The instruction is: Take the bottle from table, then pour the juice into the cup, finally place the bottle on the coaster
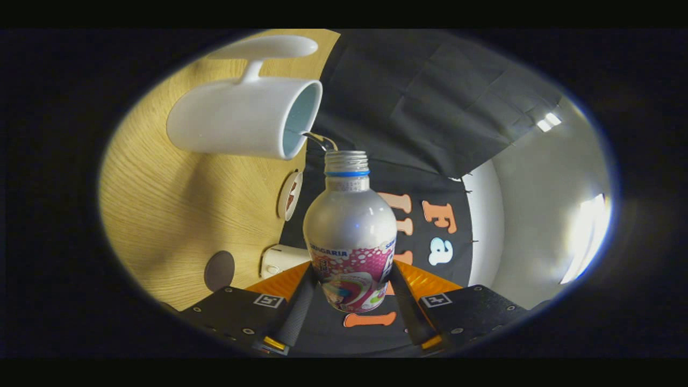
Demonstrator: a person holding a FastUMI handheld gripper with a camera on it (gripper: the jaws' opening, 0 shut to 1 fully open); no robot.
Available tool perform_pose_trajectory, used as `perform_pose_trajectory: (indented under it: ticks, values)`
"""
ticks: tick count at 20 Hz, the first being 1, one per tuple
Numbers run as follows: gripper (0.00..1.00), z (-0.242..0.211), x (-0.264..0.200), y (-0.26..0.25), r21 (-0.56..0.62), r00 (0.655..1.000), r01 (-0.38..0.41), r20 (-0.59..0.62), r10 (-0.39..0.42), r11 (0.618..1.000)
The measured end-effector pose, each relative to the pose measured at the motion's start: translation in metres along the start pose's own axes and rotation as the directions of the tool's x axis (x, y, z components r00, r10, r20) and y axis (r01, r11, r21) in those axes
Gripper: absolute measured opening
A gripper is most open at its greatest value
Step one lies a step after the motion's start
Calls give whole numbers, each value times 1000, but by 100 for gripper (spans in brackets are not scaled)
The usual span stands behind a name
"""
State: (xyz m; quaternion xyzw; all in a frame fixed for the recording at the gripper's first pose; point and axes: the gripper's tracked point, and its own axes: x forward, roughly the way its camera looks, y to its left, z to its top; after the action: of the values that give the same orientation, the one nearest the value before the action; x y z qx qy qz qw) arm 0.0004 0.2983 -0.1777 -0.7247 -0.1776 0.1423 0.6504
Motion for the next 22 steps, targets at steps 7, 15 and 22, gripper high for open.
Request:
perform_pose_trajectory:
  ticks: [7, 15, 22]
  values:
    - [77, 2, 1, -3, -34, 1000, 23, 22, -22, 999]
    - [77, 2, 4, -4, -80, 998, 43, 50, -39, 996]
    - [77, 0, 7, -8, -134, 996, 44, 76, -34, 990]
